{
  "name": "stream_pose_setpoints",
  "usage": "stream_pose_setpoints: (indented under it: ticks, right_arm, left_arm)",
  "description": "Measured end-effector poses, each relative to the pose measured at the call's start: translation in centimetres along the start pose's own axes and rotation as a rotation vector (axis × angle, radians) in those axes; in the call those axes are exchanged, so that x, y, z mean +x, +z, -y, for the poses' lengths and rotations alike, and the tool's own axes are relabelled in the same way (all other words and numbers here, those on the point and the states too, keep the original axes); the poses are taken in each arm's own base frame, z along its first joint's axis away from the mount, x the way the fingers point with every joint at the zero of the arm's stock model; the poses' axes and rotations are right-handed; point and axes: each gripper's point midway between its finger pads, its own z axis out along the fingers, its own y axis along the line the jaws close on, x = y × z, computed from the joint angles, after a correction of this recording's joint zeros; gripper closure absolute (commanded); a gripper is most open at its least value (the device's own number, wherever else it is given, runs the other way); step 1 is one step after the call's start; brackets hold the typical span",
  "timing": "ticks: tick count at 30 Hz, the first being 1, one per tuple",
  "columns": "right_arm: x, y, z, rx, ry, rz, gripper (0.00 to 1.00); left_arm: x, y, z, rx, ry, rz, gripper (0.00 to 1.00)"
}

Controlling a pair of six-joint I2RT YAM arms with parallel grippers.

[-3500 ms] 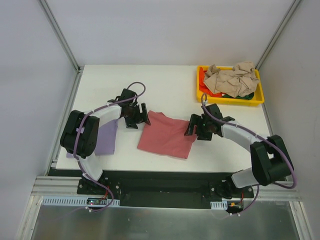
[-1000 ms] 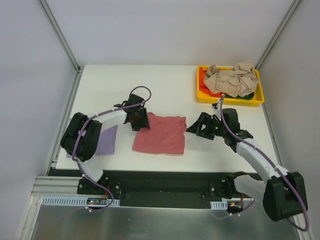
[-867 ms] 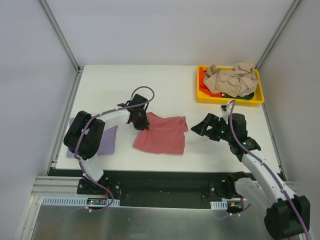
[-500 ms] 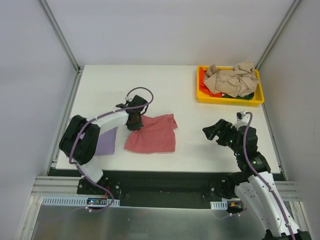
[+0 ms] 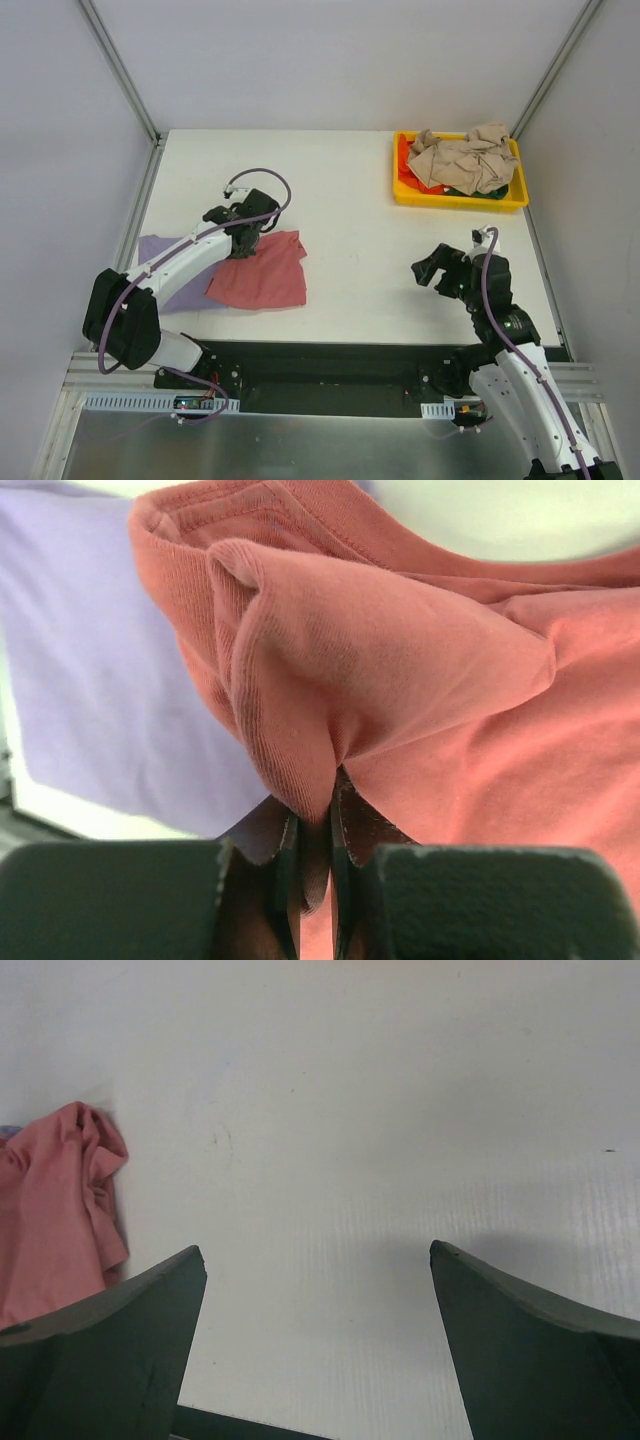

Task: Fold and stack the t-shirts
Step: Put the neatly folded tshirt into the corner of the board with the left arm

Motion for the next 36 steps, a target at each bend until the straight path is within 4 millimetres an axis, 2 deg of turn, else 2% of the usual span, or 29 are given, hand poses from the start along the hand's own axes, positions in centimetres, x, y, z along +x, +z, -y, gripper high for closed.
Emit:
stream_pose_setpoints:
  ticks: [5, 8, 14, 23, 30, 36]
  right_arm:
    - [0.2, 0.0, 1.2, 0.056, -0.022, -0.002, 0.04]
    - [0.2, 0.0, 1.6, 0.074, -0.027, -0.001, 0.04]
    - [0.5, 0.1, 2.2, 0.105, -0.038, -0.015, 0.04]
    - [1.7, 0.3, 4.0, 0.196, -0.042, -0.07, 0.04]
    - [2.0, 0.4, 4.6, 0.228, -0.041, -0.085, 0.04]
    - [2.1, 0.5, 4.7, 0.233, -0.04, -0.091, 0.04]
  left_arm:
    - [-0.7, -1.9, -3.7, -0.175, 0.023, -0.013, 1.0]
    - [-1.4, -2.9, -5.0, -0.231, 0.045, -0.008, 1.0]
    - [-4.0, -5.4, -5.7, -0.21, 0.033, 0.048, 1.0]
    - [-7.7, -11.5, -8.2, -0.119, 0.007, 0.187, 1.0]
    - [-8.3, -13.0, -11.3, -0.16, 0.035, 0.164, 1.0]
    - [-7.6, -14.2, -13.5, -0.152, 0.026, 0.163, 1.0]
